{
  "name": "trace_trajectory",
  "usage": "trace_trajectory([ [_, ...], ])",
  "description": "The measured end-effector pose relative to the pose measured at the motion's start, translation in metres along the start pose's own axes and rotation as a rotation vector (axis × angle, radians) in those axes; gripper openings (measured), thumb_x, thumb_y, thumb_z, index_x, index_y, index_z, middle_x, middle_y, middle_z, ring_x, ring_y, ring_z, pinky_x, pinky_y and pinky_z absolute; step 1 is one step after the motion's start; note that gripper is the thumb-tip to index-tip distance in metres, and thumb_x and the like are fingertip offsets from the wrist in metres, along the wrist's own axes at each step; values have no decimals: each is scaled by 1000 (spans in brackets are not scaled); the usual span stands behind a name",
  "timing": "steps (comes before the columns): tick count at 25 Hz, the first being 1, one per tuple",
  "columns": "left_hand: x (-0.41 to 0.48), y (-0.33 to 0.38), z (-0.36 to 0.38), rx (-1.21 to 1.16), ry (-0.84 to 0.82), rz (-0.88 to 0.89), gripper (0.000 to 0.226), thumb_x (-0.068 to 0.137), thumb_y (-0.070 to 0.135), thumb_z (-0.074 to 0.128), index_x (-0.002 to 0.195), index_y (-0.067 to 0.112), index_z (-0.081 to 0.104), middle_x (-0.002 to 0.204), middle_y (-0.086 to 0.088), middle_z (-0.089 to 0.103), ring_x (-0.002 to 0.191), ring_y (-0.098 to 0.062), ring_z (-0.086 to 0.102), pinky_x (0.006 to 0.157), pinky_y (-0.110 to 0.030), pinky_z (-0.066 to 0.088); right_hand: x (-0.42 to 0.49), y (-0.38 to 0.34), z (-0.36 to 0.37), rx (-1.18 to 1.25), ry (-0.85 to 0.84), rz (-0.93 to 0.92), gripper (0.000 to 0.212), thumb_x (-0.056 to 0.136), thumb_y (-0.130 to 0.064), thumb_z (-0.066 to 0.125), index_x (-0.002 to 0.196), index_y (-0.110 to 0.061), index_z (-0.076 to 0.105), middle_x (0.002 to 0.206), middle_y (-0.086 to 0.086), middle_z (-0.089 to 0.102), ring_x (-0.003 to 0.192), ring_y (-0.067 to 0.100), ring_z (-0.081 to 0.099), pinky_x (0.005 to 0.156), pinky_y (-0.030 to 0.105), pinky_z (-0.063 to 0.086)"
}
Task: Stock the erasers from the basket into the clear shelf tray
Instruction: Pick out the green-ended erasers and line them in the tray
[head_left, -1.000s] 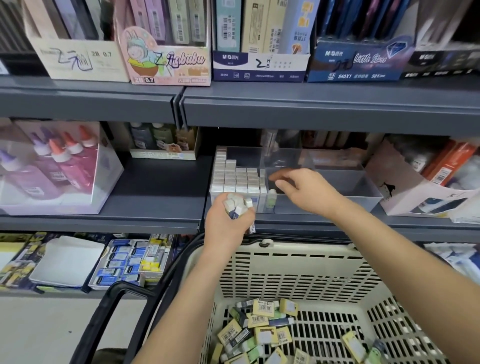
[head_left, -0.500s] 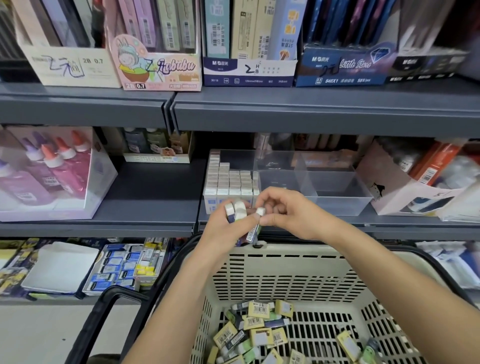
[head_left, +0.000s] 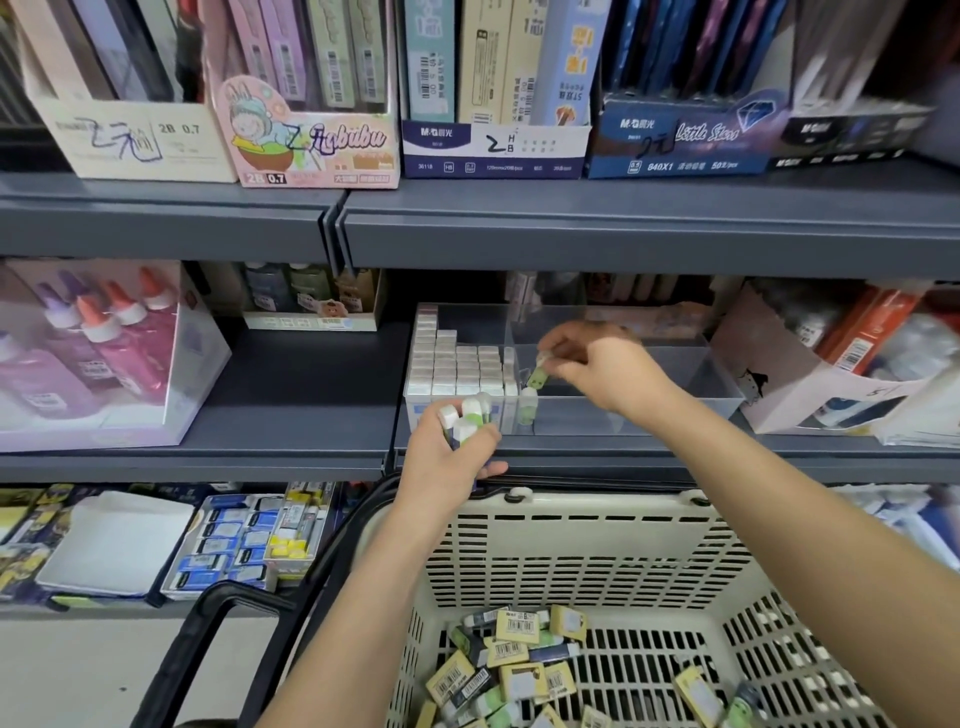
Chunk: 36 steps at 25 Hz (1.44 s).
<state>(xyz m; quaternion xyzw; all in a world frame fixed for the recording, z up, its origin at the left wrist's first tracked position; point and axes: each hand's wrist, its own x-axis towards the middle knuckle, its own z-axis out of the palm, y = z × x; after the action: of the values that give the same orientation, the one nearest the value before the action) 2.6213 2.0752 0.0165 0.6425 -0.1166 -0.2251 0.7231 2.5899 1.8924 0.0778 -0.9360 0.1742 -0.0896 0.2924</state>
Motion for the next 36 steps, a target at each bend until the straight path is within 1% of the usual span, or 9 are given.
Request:
trace_trajectory([
  [7,1,5,1,-17,57,27,16,84,14,68,90,21,55,88,-5,53,66,-7,58,62,-22,56,5,6,14,-58,-189,-16,21,93,-16,52,111,-15,63,111,3,67,102,17,61,89,25,45],
  [11,2,4,-3,-41,59,-39,17,86,10,65,95,19,54,72,-3,56,55,-4,64,80,-47,56,-2,1,12,-179,-118,-72,27,96,-23,47,119,-19,59,118,-1,64,109,17,57,88,23,39],
  [14,2,4,-3,-24,49,-33,16,86,7,63,96,18,55,65,3,61,56,-4,65,81,-47,56,-21,-10,13,-29,77,-166,21,90,-34,55,97,-22,70,92,-8,70,80,1,59,71,15,39],
  [18,-1,4,1,-14,0,22,17,85,2,64,90,17,58,80,-2,60,63,-4,64,60,-26,57,-43,-20,23,127,-81,-128,10,82,-29,66,89,-22,68,69,-13,61,59,-6,56,61,7,43],
  [21,-2,4,0,-7,-6,41,15,85,1,63,91,14,59,81,-1,61,68,-4,65,64,-26,58,-44,-19,8,311,-89,-86,6,83,-19,67,87,-23,67,78,-1,69,73,12,67,72,23,54],
  [25,-1,3,1,18,17,43,20,82,5,68,93,19,61,81,-1,57,64,-3,60,67,-27,58,-25,-9,-18,496,62,-52,16,83,-11,67,81,-27,65,80,-6,70,76,9,65,65,20,56],
  [29,-1,4,2,10,33,51,20,81,7,70,91,22,62,83,-5,59,63,-8,59,65,-26,57,4,2,-10,409,153,37,18,84,-5,64,87,-22,63,90,9,70,84,19,63,83,34,52],
  [33,-2,5,0,-7,48,55,17,82,8,69,91,21,61,78,-7,60,59,-5,59,64,-25,57,19,5,8,210,12,62,17,86,-15,63,84,-32,61,84,-5,66,80,14,62,71,23,50],
  [36,-2,5,1,1,40,64,17,82,9,69,91,21,61,81,-7,62,62,-7,61,63,-24,56,23,8,18,136,-108,76,13,90,-15,58,99,-23,63,102,2,68,93,19,64,85,28,51],
])
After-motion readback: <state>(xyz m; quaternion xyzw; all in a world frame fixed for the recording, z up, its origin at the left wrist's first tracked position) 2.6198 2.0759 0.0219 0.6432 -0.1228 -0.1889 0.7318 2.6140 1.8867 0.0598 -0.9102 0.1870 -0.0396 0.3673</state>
